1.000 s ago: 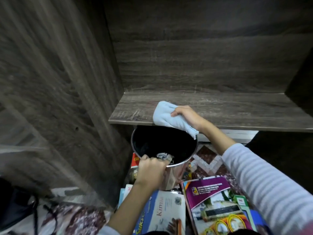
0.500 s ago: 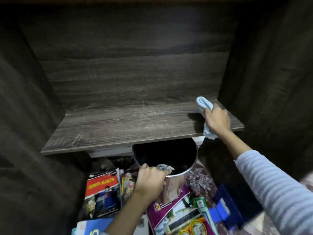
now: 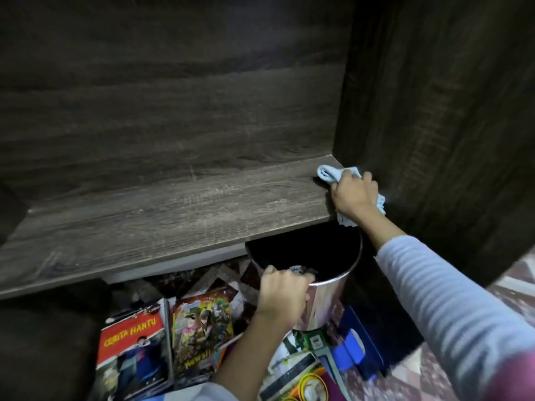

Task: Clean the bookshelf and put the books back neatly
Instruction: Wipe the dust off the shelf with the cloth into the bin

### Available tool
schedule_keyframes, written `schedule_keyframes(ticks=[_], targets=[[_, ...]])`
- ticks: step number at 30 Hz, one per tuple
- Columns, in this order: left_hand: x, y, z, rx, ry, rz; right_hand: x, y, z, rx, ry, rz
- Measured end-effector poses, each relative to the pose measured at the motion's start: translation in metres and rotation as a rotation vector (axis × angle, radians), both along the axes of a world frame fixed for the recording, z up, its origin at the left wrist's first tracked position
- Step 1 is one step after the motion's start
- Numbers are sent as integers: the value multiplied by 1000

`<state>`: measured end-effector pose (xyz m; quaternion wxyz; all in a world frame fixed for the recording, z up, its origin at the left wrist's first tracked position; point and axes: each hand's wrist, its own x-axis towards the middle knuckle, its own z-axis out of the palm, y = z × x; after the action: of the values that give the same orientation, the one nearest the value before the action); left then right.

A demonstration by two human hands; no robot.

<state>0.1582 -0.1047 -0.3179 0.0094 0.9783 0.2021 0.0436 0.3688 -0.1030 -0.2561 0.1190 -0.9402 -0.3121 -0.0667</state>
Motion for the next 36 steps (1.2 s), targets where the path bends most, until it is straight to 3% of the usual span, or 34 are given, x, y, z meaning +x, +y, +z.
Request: schedule_keyframes(ticks=[7, 18, 25, 36], targets=[[8, 2, -17, 25, -151, -16, 21, 28, 2, -4, 44, 16], [12, 8, -25, -16, -158, -30, 47, 72, -9, 50, -9, 43], [17, 11, -32, -52, -161, -37, 51, 83, -6, -27, -39, 45], [7, 7, -28, -41, -86, -75, 56, 80, 35, -143, 213, 101]])
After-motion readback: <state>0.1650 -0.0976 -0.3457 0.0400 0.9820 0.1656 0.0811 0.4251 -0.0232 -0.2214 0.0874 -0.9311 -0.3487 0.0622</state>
